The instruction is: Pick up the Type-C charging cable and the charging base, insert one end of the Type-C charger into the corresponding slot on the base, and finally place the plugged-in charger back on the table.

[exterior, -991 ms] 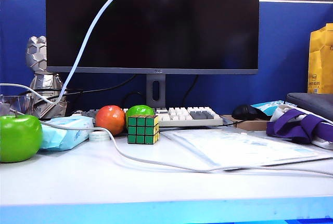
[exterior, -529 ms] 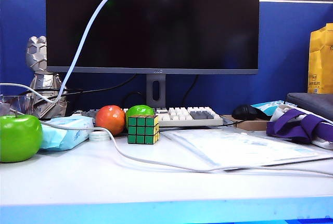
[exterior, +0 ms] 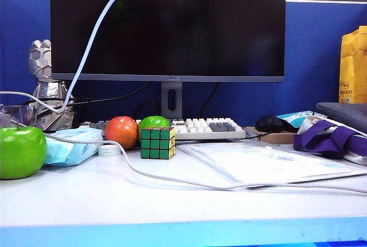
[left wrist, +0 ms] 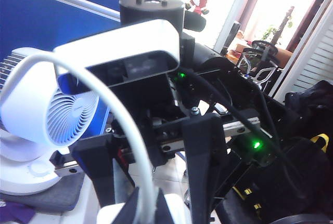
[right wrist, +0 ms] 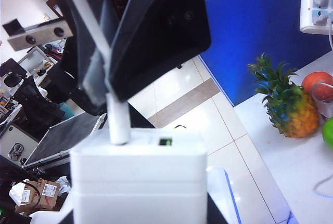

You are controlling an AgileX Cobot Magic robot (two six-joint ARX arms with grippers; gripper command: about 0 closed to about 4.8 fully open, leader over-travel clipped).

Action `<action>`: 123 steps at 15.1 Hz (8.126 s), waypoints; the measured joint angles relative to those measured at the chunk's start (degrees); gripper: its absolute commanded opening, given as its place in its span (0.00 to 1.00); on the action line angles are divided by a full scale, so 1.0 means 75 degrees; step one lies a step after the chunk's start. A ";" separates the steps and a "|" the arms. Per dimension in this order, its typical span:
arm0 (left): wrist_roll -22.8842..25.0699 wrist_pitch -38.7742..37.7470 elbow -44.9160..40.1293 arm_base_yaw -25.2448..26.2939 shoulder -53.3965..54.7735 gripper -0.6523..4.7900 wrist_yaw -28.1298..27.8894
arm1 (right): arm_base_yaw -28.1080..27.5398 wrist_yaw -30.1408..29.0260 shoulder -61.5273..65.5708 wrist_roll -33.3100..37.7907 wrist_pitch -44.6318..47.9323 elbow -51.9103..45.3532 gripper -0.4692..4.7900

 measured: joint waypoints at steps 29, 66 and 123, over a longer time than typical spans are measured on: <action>0.0283 -0.3069 -0.0149 0.1058 -0.0047 0.39 -0.6044 | -0.0064 0.7988 0.0122 -0.2547 -0.1145 0.0105 0.08; 0.0195 -0.3249 -0.0149 0.1055 -0.0595 0.11 -0.5980 | 0.1262 0.6210 0.4593 -0.1693 -0.0166 0.1177 0.09; 0.1988 0.2387 -1.3100 0.4698 -1.0491 0.11 -0.7647 | -0.0280 1.1587 -0.7286 -0.1338 0.3483 -1.1788 0.09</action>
